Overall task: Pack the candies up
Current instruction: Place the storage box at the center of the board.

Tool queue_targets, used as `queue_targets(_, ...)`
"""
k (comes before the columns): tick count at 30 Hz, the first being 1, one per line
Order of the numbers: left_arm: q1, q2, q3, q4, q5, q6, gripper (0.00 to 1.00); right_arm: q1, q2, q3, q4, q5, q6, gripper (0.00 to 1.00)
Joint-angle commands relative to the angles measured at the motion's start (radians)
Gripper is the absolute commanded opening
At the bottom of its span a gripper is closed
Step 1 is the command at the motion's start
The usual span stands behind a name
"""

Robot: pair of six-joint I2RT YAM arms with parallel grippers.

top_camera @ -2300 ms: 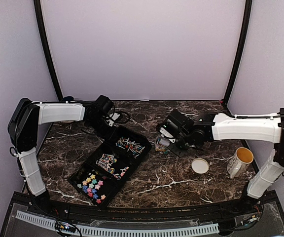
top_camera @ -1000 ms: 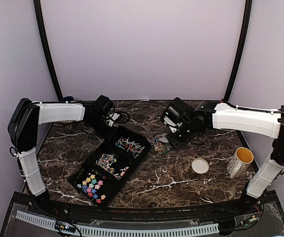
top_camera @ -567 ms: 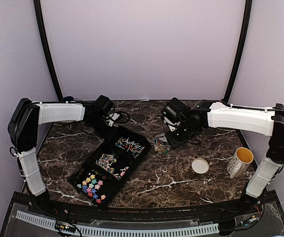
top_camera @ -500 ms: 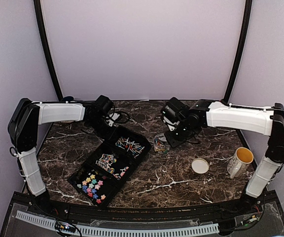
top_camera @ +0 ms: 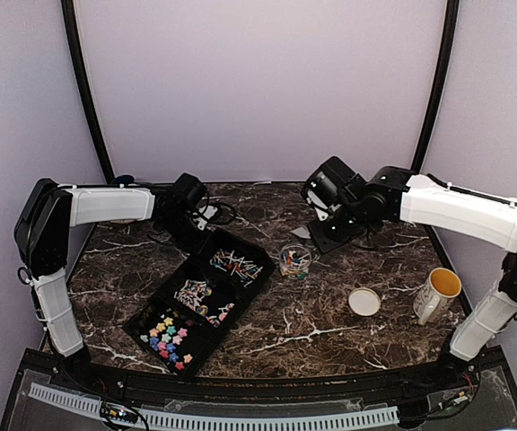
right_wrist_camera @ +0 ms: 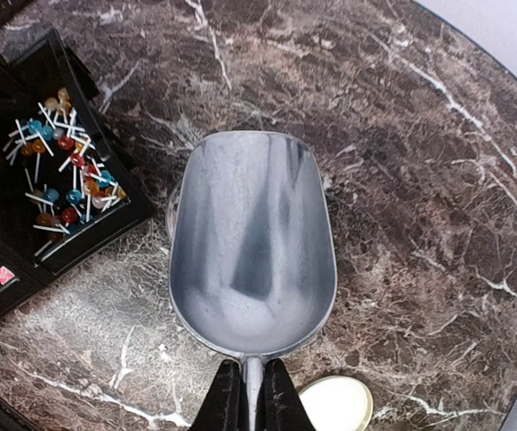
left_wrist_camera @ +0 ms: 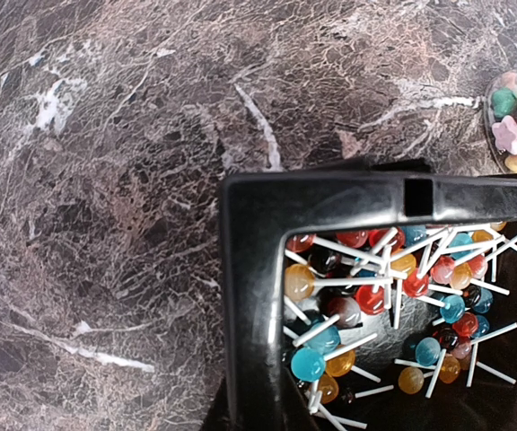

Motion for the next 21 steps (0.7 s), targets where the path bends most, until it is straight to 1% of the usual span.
queue_targets(1, 0.004, -0.066, 0.029, -0.004, -0.014, 0.019, 0.00, -0.017, -0.102, -0.020, 0.064, 0.073, -0.021, 0.00)
queue_targets(6, 0.029, -0.041, 0.050, -0.012, -0.014, 0.054, 0.00, -0.031, -0.171, -0.116, 0.153, 0.125, -0.030, 0.00)
queue_targets(13, 0.080, 0.024, 0.135, -0.046, 0.015, 0.094, 0.00, -0.042, -0.231, -0.242, 0.286, 0.167, -0.048, 0.00)
queue_targets(17, 0.084, 0.082, 0.187, -0.069, -0.024, 0.128, 0.00, -0.046, -0.252, -0.310, 0.320, 0.171, -0.054, 0.00)
queue_targets(21, 0.084, 0.165, 0.277, -0.097, -0.045, 0.151, 0.00, -0.047, -0.288, -0.347, 0.341, 0.171, -0.058, 0.00)
